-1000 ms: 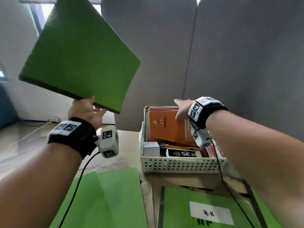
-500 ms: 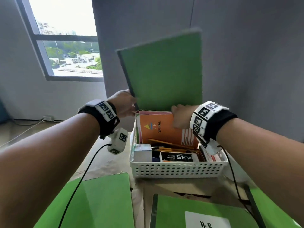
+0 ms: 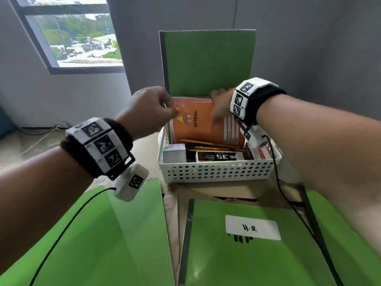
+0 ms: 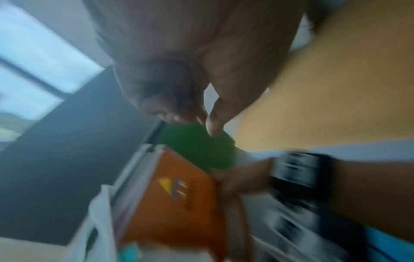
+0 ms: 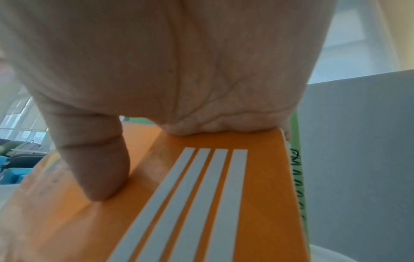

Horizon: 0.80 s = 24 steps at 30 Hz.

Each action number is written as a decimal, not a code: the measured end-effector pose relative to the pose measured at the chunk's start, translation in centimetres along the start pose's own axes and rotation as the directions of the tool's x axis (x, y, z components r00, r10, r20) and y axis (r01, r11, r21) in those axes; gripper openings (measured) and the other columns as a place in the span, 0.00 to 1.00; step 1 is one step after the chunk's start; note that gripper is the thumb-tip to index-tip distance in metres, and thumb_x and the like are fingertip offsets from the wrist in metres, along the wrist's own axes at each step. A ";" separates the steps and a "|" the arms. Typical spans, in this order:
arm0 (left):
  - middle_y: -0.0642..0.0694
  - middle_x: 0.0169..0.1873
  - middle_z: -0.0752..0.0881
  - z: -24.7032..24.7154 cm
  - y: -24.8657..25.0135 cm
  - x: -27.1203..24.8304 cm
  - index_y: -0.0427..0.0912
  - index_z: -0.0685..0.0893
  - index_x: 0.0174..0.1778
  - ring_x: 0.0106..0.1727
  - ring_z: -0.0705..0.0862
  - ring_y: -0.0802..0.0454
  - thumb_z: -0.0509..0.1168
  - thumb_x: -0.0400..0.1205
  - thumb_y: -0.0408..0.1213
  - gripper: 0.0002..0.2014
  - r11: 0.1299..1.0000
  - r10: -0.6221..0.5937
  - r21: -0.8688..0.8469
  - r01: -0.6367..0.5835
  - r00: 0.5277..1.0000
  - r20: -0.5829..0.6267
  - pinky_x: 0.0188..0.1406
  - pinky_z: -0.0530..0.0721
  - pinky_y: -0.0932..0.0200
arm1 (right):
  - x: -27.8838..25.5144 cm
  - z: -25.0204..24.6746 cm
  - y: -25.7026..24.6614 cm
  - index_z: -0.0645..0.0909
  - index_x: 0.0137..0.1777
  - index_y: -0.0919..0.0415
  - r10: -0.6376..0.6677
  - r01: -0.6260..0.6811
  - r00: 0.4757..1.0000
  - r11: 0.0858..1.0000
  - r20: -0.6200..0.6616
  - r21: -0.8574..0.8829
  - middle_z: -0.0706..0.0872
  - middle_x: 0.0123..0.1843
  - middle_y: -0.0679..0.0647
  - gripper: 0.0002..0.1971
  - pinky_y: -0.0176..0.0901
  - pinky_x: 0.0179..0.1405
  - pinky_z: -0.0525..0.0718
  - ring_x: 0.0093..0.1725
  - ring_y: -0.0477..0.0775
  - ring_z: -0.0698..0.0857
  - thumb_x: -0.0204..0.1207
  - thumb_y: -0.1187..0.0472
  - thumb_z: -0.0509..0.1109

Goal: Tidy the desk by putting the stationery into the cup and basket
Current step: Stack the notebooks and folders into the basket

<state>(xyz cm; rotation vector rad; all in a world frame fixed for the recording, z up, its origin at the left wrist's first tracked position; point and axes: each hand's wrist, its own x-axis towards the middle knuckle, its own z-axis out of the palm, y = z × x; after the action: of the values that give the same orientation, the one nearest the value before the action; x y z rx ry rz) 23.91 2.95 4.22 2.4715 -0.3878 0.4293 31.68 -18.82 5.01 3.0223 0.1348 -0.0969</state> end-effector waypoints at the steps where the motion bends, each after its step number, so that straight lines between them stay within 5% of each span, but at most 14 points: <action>1: 0.59 0.34 0.81 0.1 1.7 -2.5 0.50 0.86 0.41 0.33 0.79 0.65 0.76 0.79 0.50 0.09 0.997 0.029 0.060 -0.039 0.986 0.163 0.32 0.76 0.64 | 0.1 0.1 0.0 0.65 0.81 0.61 0.005 -0.005 1.000 1.000 -0.001 0.003 0.74 0.76 0.64 0.39 0.55 0.66 0.78 0.74 0.67 0.77 0.75 0.48 0.76; 4: 0.60 0.40 0.85 1.9 4.7 -8.2 0.56 0.90 0.56 0.37 0.81 0.65 0.75 0.77 0.60 0.17 0.948 -0.025 0.274 -0.162 0.822 0.569 0.36 0.81 0.64 | 0.0 0.3 0.3 0.65 0.80 0.61 0.007 -0.007 1.000 1.000 0.000 0.024 0.74 0.75 0.63 0.39 0.56 0.65 0.78 0.74 0.67 0.76 0.74 0.48 0.78; 7: 0.57 0.68 0.83 3.8 5.8 -11.3 0.59 0.77 0.79 0.59 0.84 0.56 0.69 0.73 0.73 0.40 0.873 0.014 0.354 -0.334 0.744 0.668 0.59 0.89 0.54 | -0.2 0.5 0.4 0.64 0.81 0.60 0.014 -0.014 1.000 0.999 0.009 0.049 0.72 0.76 0.63 0.42 0.57 0.67 0.77 0.76 0.67 0.74 0.72 0.48 0.79; 11: 0.51 0.68 0.84 5.4 6.0 -12.9 0.51 0.70 0.83 0.62 0.84 0.50 0.75 0.66 0.74 0.52 0.845 -0.041 0.359 -0.396 0.621 0.783 0.64 0.87 0.48 | -0.6 0.2 0.0 0.64 0.81 0.58 0.022 -0.023 0.999 0.998 0.025 0.060 0.73 0.75 0.63 0.45 0.64 0.71 0.78 0.74 0.69 0.74 0.68 0.44 0.80; 17: 0.48 0.66 0.79 5.2 5.6 -14.1 0.47 0.74 0.77 0.58 0.75 0.52 0.77 0.68 0.68 0.46 0.873 -0.078 0.334 -0.356 0.575 0.815 0.66 0.84 0.53 | -0.7 0.6 0.2 0.63 0.81 0.55 0.022 -0.023 0.999 0.999 0.030 0.041 0.72 0.74 0.61 0.45 0.62 0.69 0.78 0.74 0.68 0.74 0.67 0.43 0.79; 19: 0.50 0.62 0.82 3.8 4.6 -13.4 0.53 0.77 0.70 0.54 0.80 0.53 0.80 0.72 0.59 0.34 0.962 -0.103 0.232 -0.141 0.601 0.792 0.61 0.86 0.55 | -0.7 0.4 0.3 0.63 0.81 0.55 0.017 -0.019 0.999 0.999 0.034 0.049 0.72 0.74 0.62 0.46 0.63 0.70 0.78 0.74 0.68 0.74 0.67 0.43 0.79; 21: 0.48 0.53 0.88 1.9 2.9 -12.3 0.56 0.80 0.56 0.48 0.86 0.50 0.84 0.72 0.48 0.22 0.989 -0.148 0.102 0.107 0.672 0.726 0.57 0.89 0.46 | -0.9 0.2 0.4 0.62 0.82 0.56 0.013 -0.015 0.998 0.998 0.054 0.054 0.71 0.76 0.62 0.45 0.61 0.70 0.77 0.76 0.68 0.73 0.70 0.43 0.79; 24: 0.39 0.48 0.92 -2.3 1.6 -10.8 0.43 0.84 0.53 0.47 0.92 0.41 0.80 0.74 0.27 0.16 0.909 -0.193 -0.151 0.388 0.715 0.672 0.52 0.92 0.41 | -1.0 0.4 0.5 0.62 0.82 0.55 0.003 -0.007 0.999 0.996 0.050 0.087 0.71 0.75 0.61 0.44 0.58 0.67 0.77 0.76 0.66 0.73 0.70 0.44 0.79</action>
<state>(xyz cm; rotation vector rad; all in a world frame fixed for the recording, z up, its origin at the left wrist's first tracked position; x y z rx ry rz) 13.06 4.94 2.66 2.2658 -0.2826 -0.6090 30.67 -19.47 4.73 3.1040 0.1213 -0.1816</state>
